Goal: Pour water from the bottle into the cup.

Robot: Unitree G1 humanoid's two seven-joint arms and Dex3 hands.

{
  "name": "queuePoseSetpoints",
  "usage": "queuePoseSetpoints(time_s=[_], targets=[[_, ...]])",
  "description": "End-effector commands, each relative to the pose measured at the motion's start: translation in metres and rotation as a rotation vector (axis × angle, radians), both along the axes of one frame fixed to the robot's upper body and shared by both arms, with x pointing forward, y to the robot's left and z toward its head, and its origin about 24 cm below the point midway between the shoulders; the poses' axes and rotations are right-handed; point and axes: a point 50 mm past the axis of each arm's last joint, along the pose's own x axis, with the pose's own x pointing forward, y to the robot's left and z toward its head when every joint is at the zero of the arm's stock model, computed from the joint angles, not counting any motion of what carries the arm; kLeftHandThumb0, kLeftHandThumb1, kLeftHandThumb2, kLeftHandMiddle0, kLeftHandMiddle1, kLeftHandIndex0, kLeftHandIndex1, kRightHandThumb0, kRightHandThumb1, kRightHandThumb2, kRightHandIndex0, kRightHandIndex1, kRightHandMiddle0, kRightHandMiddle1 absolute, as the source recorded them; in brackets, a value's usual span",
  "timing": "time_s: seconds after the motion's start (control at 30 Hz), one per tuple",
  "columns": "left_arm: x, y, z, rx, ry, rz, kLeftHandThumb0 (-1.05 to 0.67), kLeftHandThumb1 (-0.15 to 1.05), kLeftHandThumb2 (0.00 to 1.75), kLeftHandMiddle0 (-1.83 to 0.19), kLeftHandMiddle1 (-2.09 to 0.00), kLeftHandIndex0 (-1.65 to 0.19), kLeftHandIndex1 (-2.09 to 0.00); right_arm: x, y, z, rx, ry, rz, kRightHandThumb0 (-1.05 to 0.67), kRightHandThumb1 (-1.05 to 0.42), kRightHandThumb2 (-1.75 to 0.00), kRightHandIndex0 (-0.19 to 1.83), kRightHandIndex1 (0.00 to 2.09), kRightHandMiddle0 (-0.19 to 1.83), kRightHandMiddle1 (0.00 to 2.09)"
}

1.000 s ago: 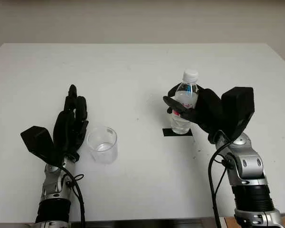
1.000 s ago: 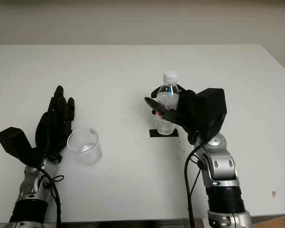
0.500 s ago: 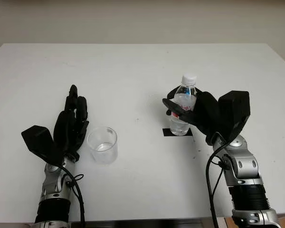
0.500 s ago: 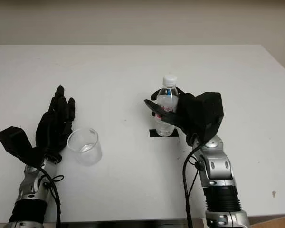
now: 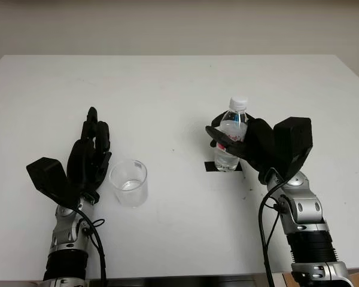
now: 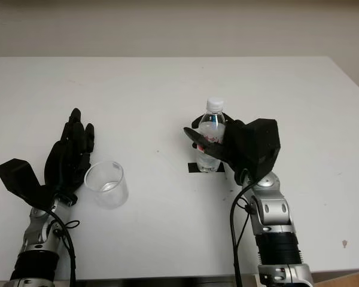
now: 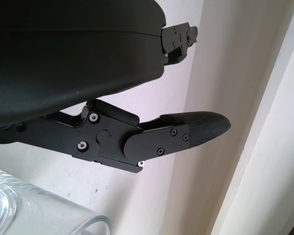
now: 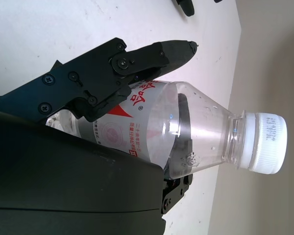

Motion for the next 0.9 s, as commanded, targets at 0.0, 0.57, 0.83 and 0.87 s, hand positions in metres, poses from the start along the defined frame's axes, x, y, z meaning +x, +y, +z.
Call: queuePoseSetpoints(time_s=[0.0,0.57,0.83,0.87], targets=[[-0.0051,0.0037,-0.0094,0.006,0.043,0.007,-0.69,1.05,0.57,0.15,-0.05,0.16,-0.06,0.0035,0.0034,0.0061,-0.005,-0.018,0.008,-0.41,-1.05,-0.4,1.65,2.09,1.2,2.09],[-0.0046,0.0041,-0.0091,0.001,0.046,0.007,-0.69,1.05,0.56,0.14,-0.06,0.15,-0.06,0.0017,0.0044,0.0006,0.003,0.008,0.045,-0.45,-1.05,-0.29,1.54,2.09,1.02,2.09],[-0.0048,0.0053,-0.0086,0.003,0.043,0.003,-0.68,1.05,0.57,0.14,-0.05,0.15,-0.06,-0.0009,0.0027,0.0006,-0.05,-0.015,0.051,-0.62,-0.94,-0.05,-0.02,2.03,-0.07,2.04],[-0.0049,0.0055,-0.0086,0.004,0.043,0.001,-0.68,1.05,0.57,0.14,-0.05,0.15,-0.06,-0.0018,0.0022,0.0015,-0.075,-0.025,0.057,-0.65,-0.93,-0.05,-0.1,1.87,-0.13,1.91]])
